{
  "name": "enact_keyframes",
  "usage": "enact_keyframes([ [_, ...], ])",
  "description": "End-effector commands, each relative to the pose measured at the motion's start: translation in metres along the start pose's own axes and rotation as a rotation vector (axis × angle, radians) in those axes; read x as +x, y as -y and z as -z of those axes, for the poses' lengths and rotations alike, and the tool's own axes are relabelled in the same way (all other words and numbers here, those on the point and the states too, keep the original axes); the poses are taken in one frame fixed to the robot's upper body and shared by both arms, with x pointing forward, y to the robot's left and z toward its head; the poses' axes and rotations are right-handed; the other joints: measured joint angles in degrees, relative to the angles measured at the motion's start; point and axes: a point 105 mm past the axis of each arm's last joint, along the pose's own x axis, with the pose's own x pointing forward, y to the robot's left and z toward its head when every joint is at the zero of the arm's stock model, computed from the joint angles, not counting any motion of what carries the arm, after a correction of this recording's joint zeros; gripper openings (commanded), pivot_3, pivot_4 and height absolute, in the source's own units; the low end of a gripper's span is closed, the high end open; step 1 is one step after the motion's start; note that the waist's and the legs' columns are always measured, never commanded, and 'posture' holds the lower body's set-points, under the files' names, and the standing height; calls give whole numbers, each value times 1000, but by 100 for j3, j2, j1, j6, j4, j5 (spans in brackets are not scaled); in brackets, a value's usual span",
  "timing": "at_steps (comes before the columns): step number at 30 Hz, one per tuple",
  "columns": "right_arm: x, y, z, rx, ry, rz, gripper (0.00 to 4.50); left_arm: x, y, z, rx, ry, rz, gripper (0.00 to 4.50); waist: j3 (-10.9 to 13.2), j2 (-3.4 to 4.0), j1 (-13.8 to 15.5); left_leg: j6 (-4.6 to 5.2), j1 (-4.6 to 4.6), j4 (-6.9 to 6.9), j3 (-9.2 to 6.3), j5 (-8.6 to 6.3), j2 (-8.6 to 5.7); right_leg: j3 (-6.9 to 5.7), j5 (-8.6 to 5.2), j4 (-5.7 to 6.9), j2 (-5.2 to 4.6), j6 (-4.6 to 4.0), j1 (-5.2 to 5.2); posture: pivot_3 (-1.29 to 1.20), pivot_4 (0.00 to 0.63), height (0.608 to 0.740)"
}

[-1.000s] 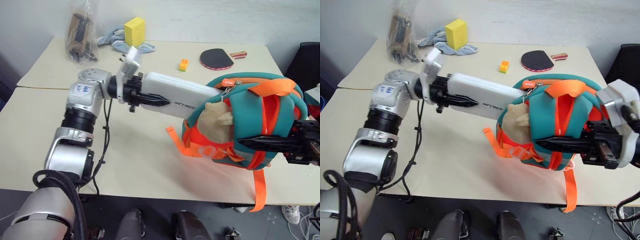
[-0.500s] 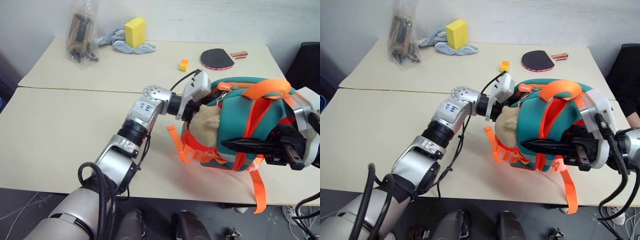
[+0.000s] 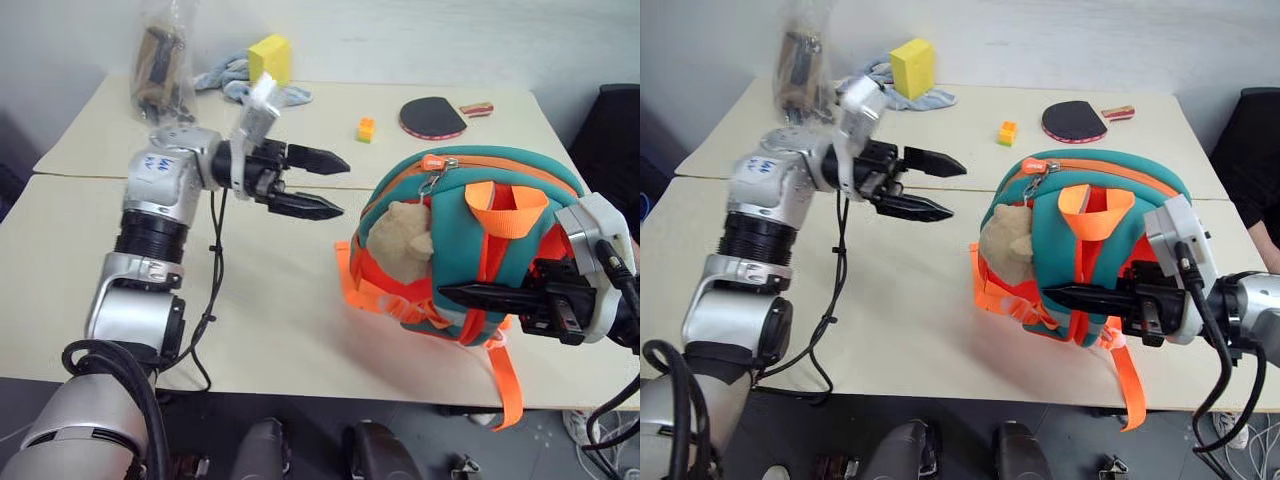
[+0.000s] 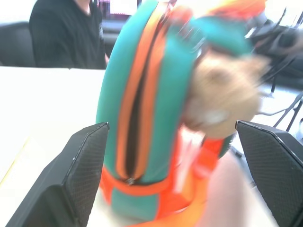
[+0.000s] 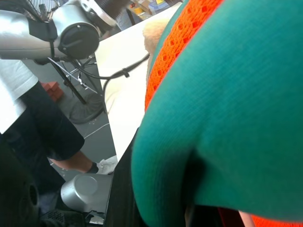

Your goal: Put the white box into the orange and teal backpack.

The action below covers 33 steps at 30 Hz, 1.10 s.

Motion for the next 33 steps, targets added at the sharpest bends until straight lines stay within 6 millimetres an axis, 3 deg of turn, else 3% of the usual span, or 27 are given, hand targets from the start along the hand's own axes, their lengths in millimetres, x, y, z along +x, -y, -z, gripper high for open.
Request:
enact_keyframes([
  [1, 4, -2, -4, -24, 19, -11, 0, 25, 26, -4, 66, -33, 116, 4483, -1, 1, -4, 2, 2, 2, 0, -1, -2, 0, 0, -2, -2, 1, 5, 0, 150, 740],
  [4, 6, -2, -6, -24, 31, -15, 0, 48, 14, 19, 88, -127, -4, 4483, -1, 1, -3, 3, 16, 4, -1, -2, -4, -1, 0, -9, -2, 1, 21, 0, 150, 740],
  [8, 7, -2, -9, -25, 45, -16, 0, 61, 21, 25, 56, -100, 24, 4483, 0, 1, -45, 2, 21, 8, -2, -1, 1, 0, 0, -2, 7, 1, 24, 0, 150, 740],
  [12, 10, -7, -11, -32, 58, -32, 0, 82, 11, 39, 96, -129, -44, 4483, -1, 2, -27, -1, 22, -3, -2, 0, 2, 2, 0, -7, 11, 1, 21, 0, 150, 740],
  [16, 13, -9, -11, -33, 63, -35, 0, 93, 11, 34, 54, -61, -42, 4483, -1, 1, -1, 1, 18, 6, -2, -1, 1, 2, 0, -7, 8, 1, 23, 0, 150, 740],
  [19, 14, -8, -8, -26, 62, -20, 0, 93, 9, 28, 21, -17, -47, 3886, -1, 1, -8, 2, 18, 7, -2, -1, 1, 2, 1, -7, 8, 1, 23, 0, 150, 740],
  [28, 8, -4, -6, -28, 70, 25, 0, 72, -5, 29, 9, -35, -110, 1426, -1, 1, -23, 0, 20, 1, -2, 0, 1, 2, 1, -9, 10, 1, 23, 0, 150, 740],
  [33, 4, 0, -5, -23, 76, 53, 0, 48, -16, 14, 56, -41, -159, 914, -1, 1, -27, 0, 20, 0, -1, 0, 1, 2, 1, -10, 10, 1, 23, 0, 150, 740],
])
